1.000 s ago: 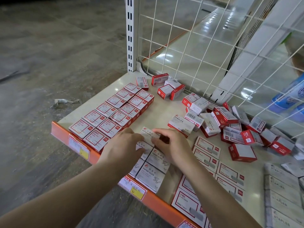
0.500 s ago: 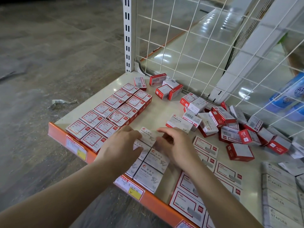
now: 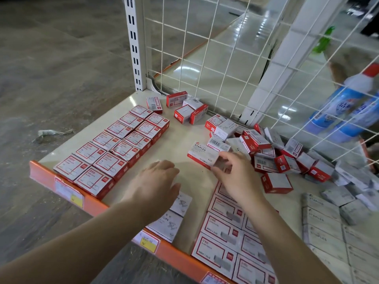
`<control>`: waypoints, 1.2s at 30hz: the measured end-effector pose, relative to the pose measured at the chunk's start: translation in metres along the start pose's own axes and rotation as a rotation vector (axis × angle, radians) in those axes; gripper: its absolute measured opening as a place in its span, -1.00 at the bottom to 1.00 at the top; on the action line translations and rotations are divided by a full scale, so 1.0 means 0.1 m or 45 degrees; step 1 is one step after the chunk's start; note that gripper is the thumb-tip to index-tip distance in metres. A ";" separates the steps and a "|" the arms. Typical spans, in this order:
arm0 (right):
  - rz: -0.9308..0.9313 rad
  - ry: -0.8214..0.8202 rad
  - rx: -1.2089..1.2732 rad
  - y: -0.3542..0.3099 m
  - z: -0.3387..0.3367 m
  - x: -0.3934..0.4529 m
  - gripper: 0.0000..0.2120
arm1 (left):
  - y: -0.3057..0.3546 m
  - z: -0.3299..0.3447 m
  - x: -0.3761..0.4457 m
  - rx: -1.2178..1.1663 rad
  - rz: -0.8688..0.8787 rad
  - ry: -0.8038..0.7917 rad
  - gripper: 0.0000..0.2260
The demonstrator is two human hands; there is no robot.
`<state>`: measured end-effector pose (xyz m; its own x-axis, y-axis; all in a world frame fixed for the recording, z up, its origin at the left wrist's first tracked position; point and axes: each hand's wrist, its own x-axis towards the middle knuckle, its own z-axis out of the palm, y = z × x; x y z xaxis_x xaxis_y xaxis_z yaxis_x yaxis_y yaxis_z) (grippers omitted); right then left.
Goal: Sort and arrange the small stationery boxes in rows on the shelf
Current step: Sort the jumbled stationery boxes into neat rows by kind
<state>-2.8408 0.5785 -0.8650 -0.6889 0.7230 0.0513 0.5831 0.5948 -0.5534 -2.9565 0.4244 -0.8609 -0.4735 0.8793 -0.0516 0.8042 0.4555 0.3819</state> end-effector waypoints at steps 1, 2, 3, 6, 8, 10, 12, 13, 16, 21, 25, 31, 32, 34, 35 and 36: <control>0.003 -0.030 -0.029 -0.01 0.00 0.01 -0.62 | 0.00 0.00 0.01 0.005 -0.002 0.003 -0.65; 0.009 -0.054 -0.045 -0.02 -0.01 0.03 -0.58 | 0.00 0.00 0.02 0.013 -0.004 0.005 -0.66; 0.015 -0.076 -0.056 -0.03 0.00 0.05 -0.55 | 0.00 0.00 0.03 0.020 -0.008 0.005 -0.67; 0.034 -0.132 -0.067 -0.02 0.04 0.12 -0.55 | -0.01 -0.01 0.05 0.024 -0.026 0.001 -0.69; 0.061 -0.120 -0.027 0.00 0.07 0.15 -0.60 | -0.01 -0.02 0.05 0.022 -0.031 -0.004 -0.70; 0.093 -0.099 0.020 0.01 0.09 0.16 -0.61 | 0.01 -0.03 0.06 0.000 -0.040 -0.013 -0.69; 0.090 -0.085 0.057 0.01 0.08 0.14 -0.60 | 0.05 -0.05 0.09 0.004 -0.037 -0.012 -0.69; 0.083 -0.073 0.066 0.01 0.06 0.13 -0.60 | 0.07 -0.07 0.12 -0.006 -0.043 -0.003 -0.70; 0.077 -0.026 0.079 0.04 -0.02 0.08 -0.59 | 0.18 -0.14 0.18 -0.113 -0.122 0.020 -0.76; 0.040 0.032 0.142 0.20 -0.22 -0.09 -0.63 | 0.41 -0.10 0.20 -0.298 -0.235 0.014 -0.81; 0.021 0.017 0.191 0.31 -0.38 -0.33 -0.55 | 0.58 -0.01 0.23 -0.621 -0.339 -0.026 -0.74; 0.032 0.058 0.347 0.40 -0.56 -0.62 -0.59 | 0.81 0.10 0.19 -0.919 -0.266 -0.072 -0.83; 0.032 0.068 0.375 0.42 -0.58 -0.66 -0.57 | 0.84 0.13 0.18 -0.952 -0.256 -0.073 -0.89; 0.029 0.082 0.402 0.47 -0.61 -0.72 -0.54 | 0.89 0.17 0.17 -1.016 -0.245 -0.070 -0.94; 0.031 0.086 0.398 0.51 -0.61 -0.74 -0.52 | 0.92 0.18 0.17 -1.035 -0.241 -0.074 -0.93; 0.033 0.088 0.388 0.53 -0.62 -0.76 -0.50 | 0.95 0.20 0.17 -1.047 -0.239 -0.080 -0.93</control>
<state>-2.7306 0.5771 -0.8469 -0.6385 0.7649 0.0849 0.4368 0.4510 -0.7784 -2.8815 0.4856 -0.8437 -0.5329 0.8163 -0.2229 0.1853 0.3695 0.9106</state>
